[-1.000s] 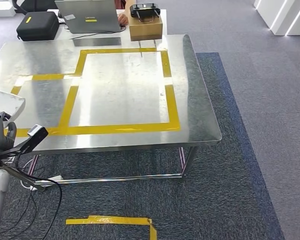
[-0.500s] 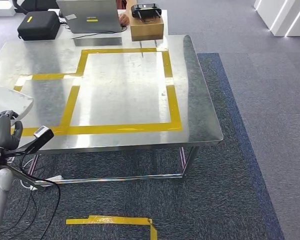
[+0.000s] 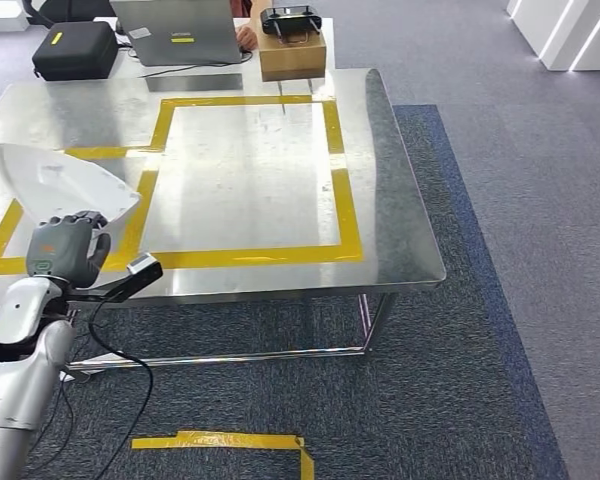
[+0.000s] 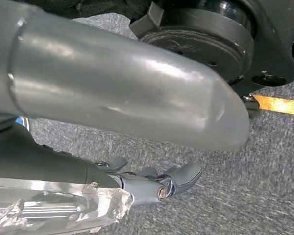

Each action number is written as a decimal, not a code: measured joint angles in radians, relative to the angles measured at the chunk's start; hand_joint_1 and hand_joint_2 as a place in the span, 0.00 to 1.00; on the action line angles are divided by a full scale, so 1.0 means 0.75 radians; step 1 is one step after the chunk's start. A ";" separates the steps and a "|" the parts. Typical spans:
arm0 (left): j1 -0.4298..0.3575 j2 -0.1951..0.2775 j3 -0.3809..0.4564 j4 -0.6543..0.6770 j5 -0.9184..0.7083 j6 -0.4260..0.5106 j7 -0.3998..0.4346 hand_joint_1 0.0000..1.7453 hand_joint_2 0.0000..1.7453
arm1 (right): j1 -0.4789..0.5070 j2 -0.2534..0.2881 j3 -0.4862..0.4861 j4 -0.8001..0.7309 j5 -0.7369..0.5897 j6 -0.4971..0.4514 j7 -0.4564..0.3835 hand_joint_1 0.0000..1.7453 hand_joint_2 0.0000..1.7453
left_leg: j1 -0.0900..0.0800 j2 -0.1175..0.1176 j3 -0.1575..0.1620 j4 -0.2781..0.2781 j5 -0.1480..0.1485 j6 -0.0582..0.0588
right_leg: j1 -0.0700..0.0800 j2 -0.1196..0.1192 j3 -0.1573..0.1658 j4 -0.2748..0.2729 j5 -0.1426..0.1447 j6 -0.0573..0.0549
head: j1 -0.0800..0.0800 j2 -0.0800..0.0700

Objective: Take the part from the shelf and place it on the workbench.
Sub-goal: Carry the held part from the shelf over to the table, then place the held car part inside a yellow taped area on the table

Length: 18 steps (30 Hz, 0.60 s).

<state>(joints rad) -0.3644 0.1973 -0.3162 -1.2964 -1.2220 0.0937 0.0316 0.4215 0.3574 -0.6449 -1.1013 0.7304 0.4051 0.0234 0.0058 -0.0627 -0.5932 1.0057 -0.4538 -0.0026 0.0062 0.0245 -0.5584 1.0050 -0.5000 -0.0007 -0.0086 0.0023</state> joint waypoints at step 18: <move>-0.089 -0.052 -0.080 0.189 0.026 -0.003 0.029 1.00 1.00 | 0.037 0.000 0.016 -0.001 -0.093 0.013 0.049 0.00 0.00 | 0.000 0.001 0.000 0.000 0.000 0.000 | 0.000 0.001 0.000 0.000 0.000 0.000 | 0.000 0.000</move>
<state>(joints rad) -0.4313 0.1581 -0.3766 -1.1547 -1.2023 0.0912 0.0534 0.4491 0.3574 -0.6327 -1.1017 0.6607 0.4147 0.0599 0.0059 -0.0618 -0.5934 1.0057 -0.4538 -0.0026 0.0063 0.0256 -0.5585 1.0050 -0.5000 -0.0008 -0.0087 0.0023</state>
